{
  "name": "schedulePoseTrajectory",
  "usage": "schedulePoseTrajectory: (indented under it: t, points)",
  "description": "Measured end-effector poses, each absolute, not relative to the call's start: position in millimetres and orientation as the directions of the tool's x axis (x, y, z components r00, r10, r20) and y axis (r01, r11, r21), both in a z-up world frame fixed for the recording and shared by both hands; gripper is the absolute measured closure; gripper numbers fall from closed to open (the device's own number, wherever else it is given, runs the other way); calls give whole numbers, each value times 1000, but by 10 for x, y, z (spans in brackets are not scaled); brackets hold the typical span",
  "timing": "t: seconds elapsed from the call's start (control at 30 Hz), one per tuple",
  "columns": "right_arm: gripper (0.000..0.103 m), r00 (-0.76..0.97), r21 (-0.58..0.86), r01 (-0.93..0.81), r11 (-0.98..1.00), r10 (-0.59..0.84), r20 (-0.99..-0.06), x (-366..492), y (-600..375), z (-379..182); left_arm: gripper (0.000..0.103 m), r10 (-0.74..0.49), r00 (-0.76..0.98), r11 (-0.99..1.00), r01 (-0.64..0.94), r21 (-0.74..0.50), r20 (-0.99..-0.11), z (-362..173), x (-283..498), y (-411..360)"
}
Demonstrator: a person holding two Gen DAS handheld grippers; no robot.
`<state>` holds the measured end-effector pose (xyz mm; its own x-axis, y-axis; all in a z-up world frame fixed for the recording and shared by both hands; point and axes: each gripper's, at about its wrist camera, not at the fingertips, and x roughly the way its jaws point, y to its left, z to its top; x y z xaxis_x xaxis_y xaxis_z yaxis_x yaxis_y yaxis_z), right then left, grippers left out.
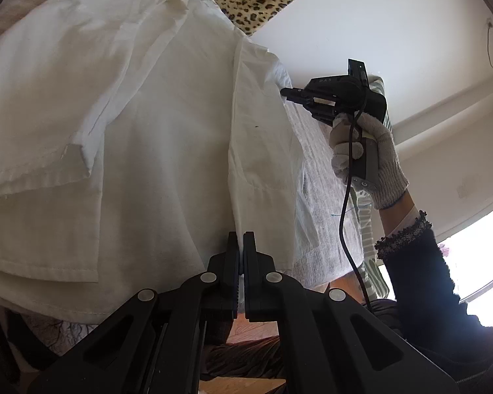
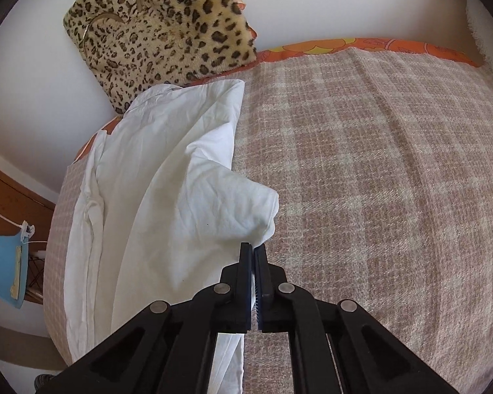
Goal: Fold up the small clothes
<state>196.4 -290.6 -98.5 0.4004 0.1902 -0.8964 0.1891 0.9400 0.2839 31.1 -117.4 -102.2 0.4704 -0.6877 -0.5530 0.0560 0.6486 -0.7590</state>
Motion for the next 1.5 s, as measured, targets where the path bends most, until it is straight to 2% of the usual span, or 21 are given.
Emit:
schedulePoseTrajectory:
  t: [0.1,0.2,0.33,0.57,0.8,0.9,0.97,1.03,1.23,1.4,1.5]
  points:
    - [96,383,311,190,931,222,-897,1873,-2922,-977,103,-684,489,654,80,-753,-542,-948,315,-1165]
    - [72,414,335,166,928,243,-877,1625,-2903,-787,103,-680,493,659,89,-747,-542,-925,351,-1154]
    - [71,408,412,108,905,338,-848,1151,-2765,-646,103,-682,481,668,103,-737,-551,-942,382,-1171]
    - [71,312,495,28,868,463,-829,336,-2312,-810,103,-684,463,686,147,-712,-564,-958,365,-1181]
    - [65,253,426,26,904,407,-878,96,-2041,-1081,103,-673,464,704,162,-691,-577,-952,392,-1229]
    - [66,265,447,12,894,428,-864,97,-1998,-1109,103,-670,462,707,159,-689,-582,-986,432,-1272]
    - [78,254,482,2,876,466,-848,118,-1963,-1124,103,-674,459,702,153,-695,-579,-994,446,-1284]
    - [98,244,504,0,864,489,-837,127,-1929,-1116,103,-679,460,696,153,-702,-573,-970,449,-1291]
    - [100,254,468,-5,884,454,-854,21,-2090,-770,103,-716,448,655,164,-738,-536,-882,412,-1387]
    - [100,235,348,-20,937,342,-910,-25,-2176,-668,103,-703,402,692,197,-695,-586,-990,404,-1572]
    - [92,168,330,-27,944,330,-929,6,-2160,-831,103,-685,400,714,205,-669,-609,-979,394,-1517]
